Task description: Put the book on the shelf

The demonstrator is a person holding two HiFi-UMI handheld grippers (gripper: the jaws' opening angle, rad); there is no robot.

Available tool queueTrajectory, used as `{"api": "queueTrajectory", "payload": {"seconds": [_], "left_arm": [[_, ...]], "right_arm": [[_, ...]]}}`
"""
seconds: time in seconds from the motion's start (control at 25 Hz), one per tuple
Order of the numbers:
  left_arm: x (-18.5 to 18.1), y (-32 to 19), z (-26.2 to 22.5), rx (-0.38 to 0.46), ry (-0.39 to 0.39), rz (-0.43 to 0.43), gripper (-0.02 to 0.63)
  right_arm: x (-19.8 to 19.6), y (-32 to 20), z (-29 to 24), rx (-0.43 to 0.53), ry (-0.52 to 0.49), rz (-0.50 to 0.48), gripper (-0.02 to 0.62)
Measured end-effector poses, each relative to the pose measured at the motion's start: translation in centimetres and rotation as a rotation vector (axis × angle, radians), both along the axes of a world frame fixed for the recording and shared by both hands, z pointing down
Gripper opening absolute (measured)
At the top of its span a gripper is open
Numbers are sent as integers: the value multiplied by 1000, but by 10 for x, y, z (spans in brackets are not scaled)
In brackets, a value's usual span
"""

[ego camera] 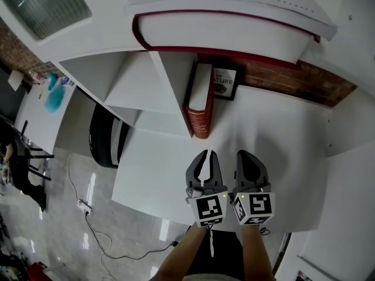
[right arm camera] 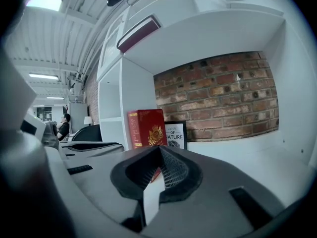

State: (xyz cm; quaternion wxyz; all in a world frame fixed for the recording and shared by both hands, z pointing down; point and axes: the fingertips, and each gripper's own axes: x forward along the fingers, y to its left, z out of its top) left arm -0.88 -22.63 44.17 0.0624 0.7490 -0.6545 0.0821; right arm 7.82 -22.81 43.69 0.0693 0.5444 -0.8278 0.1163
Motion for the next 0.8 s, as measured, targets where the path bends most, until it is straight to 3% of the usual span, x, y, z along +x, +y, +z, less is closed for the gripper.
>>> {"api": "queueTrajectory", "payload": {"seconds": [0.8], "left_arm": [[-8,39,-35,35,23,-55,56]], "right_arm": [[-1,37,-28,28,-1,-14,15]]}}
